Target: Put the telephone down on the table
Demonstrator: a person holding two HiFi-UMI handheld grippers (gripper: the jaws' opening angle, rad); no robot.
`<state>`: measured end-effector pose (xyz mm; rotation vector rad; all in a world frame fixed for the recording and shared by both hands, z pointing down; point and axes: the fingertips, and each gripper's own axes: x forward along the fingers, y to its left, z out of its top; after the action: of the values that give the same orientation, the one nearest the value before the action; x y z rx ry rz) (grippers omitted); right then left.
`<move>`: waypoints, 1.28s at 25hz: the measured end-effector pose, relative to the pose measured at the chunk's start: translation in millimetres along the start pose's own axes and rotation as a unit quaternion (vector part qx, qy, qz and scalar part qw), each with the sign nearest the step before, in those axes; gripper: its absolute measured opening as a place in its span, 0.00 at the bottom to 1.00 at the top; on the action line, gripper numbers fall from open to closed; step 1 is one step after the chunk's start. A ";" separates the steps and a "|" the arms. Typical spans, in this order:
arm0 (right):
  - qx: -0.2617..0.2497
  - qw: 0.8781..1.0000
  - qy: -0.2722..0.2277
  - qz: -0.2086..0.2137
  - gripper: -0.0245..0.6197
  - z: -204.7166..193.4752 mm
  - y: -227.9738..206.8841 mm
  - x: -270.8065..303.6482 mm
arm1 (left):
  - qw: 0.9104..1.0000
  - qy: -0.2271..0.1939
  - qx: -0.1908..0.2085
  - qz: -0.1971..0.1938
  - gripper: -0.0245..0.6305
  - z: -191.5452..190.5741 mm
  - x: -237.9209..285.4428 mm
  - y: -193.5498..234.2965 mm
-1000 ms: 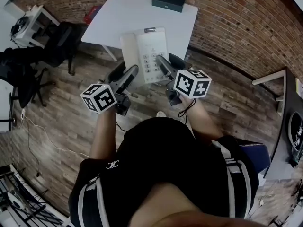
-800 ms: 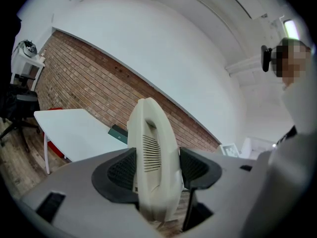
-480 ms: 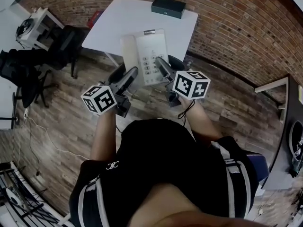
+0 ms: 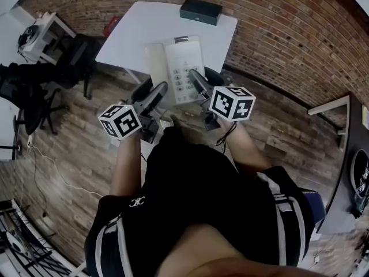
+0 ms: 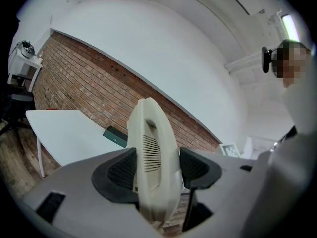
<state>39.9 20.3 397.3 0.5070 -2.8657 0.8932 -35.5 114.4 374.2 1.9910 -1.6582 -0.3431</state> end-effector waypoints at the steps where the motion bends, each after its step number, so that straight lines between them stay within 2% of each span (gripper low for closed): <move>1: -0.001 1.000 0.000 -0.001 0.30 1.1 -2.6 1.9 | 1.000 -0.001 0.000 -0.001 0.45 0.3 3.0 1.8; 15: -0.004 1.000 -0.001 -0.010 0.30 24.6 -32.6 62.1 | 1.000 -0.008 -0.002 -0.011 0.45 29.2 46.2 52.8; 32: 0.019 0.998 0.013 -0.055 0.30 75.4 -91.2 192.5 | 0.998 0.036 -0.033 -0.034 0.45 100.0 138.3 165.9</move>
<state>-109.4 -147.7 420.4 0.6459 -2.7719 0.9307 -194.4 -61.0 398.8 1.9904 -1.5177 -0.3426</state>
